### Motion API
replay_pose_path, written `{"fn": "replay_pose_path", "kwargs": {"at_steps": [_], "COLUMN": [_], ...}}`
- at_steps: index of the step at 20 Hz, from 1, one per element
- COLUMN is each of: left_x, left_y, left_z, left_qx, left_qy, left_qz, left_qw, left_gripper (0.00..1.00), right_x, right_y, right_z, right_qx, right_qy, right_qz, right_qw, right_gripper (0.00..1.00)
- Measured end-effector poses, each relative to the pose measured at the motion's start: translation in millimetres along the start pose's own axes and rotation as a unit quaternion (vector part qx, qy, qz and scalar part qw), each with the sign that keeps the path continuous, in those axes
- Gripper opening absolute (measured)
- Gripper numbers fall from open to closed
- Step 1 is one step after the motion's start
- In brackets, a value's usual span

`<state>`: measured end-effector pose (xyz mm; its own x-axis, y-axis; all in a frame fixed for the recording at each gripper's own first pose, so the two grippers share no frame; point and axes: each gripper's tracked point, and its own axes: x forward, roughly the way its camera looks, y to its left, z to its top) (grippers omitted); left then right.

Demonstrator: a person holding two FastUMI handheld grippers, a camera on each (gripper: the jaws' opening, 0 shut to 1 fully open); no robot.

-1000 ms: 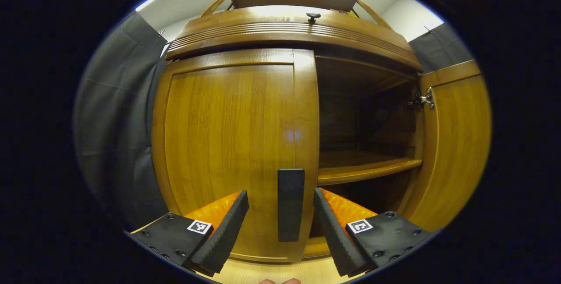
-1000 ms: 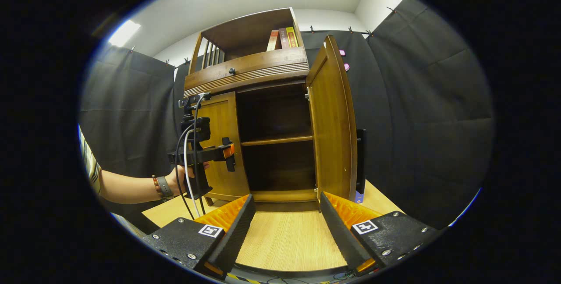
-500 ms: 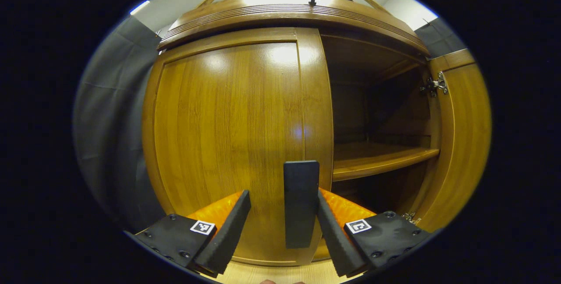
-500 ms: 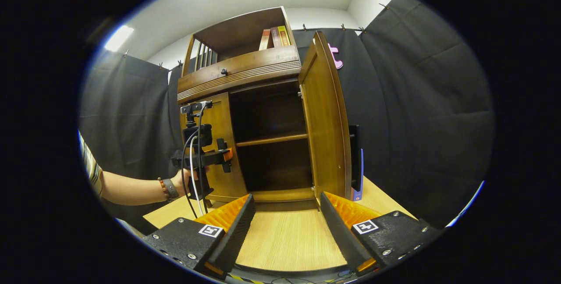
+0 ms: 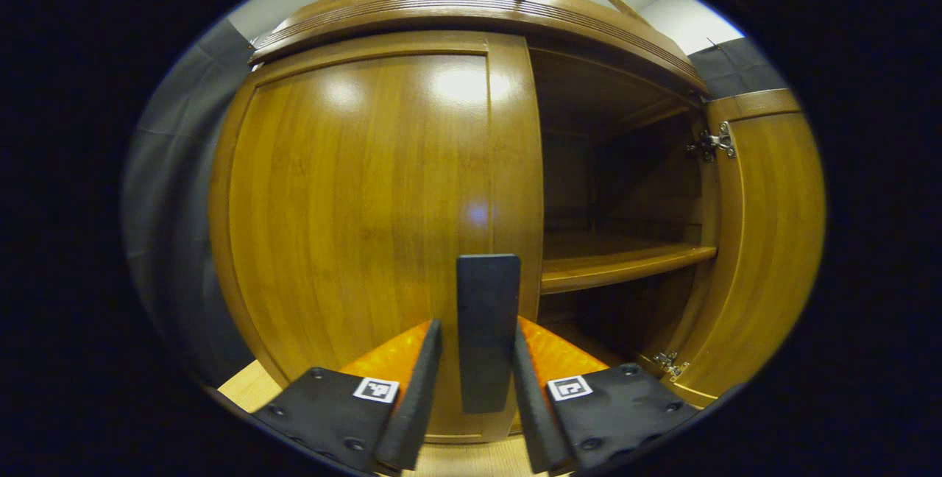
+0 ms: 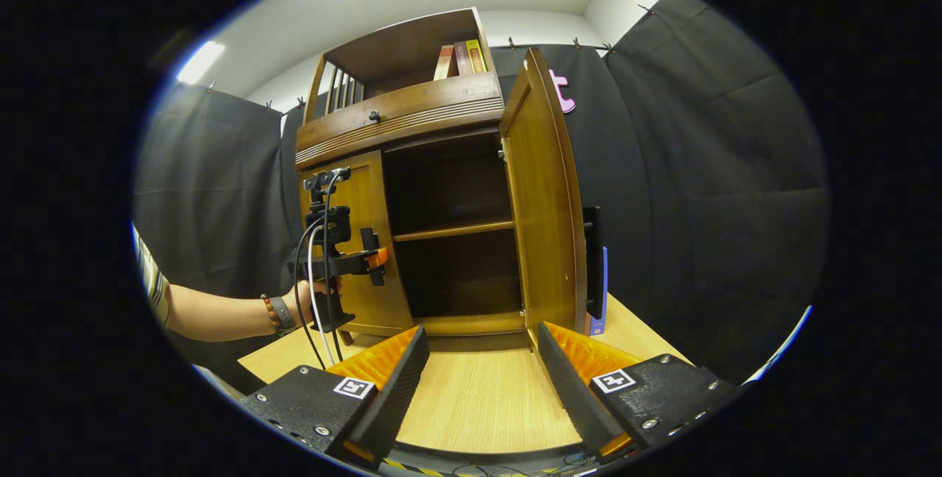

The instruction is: Open the right door of the double-door shoe cabinet with the right hand, and open the left door with the left hand.

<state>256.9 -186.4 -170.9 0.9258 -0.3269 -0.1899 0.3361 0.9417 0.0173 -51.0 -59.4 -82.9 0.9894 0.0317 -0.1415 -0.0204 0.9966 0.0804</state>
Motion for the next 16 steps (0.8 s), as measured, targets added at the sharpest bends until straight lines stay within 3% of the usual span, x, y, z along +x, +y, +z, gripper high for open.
{"fn": "replay_pose_path", "kwargs": {"at_steps": [2, 4, 12, 16], "left_x": [-3, -5, -92, -149], "left_y": [4, 2, 18, 46], "left_z": [-1, -1, 2, 3], "left_qx": [0.018, 0.004, -0.024, -0.023], "left_qy": [0.009, 0.016, 0.014, 0.011], "left_qz": [0.02, 0.023, 0.033, 0.059], "left_qw": [1.0, 1.0, 0.999, 0.998], "left_gripper": [0.39, 0.36, 0.36, 0.33], "right_x": [-2, -6, -12, -12], "right_y": [4, 8, 13, 22], "right_z": [-5, -8, -12, -14], "right_qx": [-0.004, -0.01, -0.024, -0.025], "right_qy": [0.005, 0.011, 0.015, 0.016], "right_qz": [0.001, 0.003, 0.008, 0.02], "right_qw": [1.0, 1.0, 1.0, 0.999], "right_gripper": [0.92, 0.92, 0.92, 0.92]}}
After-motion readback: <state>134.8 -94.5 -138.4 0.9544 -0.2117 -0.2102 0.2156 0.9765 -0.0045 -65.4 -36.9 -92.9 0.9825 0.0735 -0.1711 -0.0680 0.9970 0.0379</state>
